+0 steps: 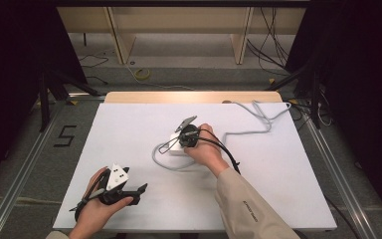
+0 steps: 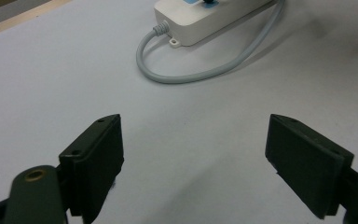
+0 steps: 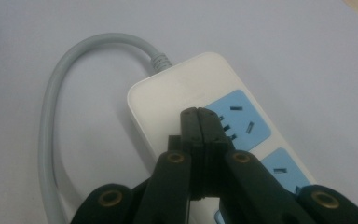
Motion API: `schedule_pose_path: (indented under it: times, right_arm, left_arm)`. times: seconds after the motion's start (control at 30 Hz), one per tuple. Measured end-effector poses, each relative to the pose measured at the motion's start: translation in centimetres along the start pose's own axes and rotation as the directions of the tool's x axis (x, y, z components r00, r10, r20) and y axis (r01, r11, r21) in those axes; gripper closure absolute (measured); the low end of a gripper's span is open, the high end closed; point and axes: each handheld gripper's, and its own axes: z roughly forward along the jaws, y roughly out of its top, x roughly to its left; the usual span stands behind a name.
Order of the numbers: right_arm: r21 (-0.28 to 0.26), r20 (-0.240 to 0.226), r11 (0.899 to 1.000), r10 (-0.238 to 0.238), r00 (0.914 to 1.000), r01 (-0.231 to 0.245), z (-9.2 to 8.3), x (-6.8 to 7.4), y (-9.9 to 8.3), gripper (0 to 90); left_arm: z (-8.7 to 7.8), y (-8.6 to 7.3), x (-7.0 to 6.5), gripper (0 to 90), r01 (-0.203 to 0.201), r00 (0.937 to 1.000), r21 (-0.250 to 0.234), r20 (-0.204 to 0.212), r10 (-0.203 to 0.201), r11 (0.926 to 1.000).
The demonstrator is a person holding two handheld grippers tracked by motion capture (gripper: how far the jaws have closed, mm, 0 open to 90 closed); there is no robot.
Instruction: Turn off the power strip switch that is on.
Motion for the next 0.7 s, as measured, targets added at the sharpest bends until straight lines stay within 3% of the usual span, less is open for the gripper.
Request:
schedule_pose_path:
  times: [0.7]
  right_arm:
    - [-0.003, 0.009, 1.000, 0.004, 1.0000, -0.004, 0.05, 0.26, -0.10, 90.0]
  left_arm:
    - [0.03, 0.00, -0.03, 19.2, 0.001, 1.0000, 0.001, 0.000, -0.001, 1.0000]
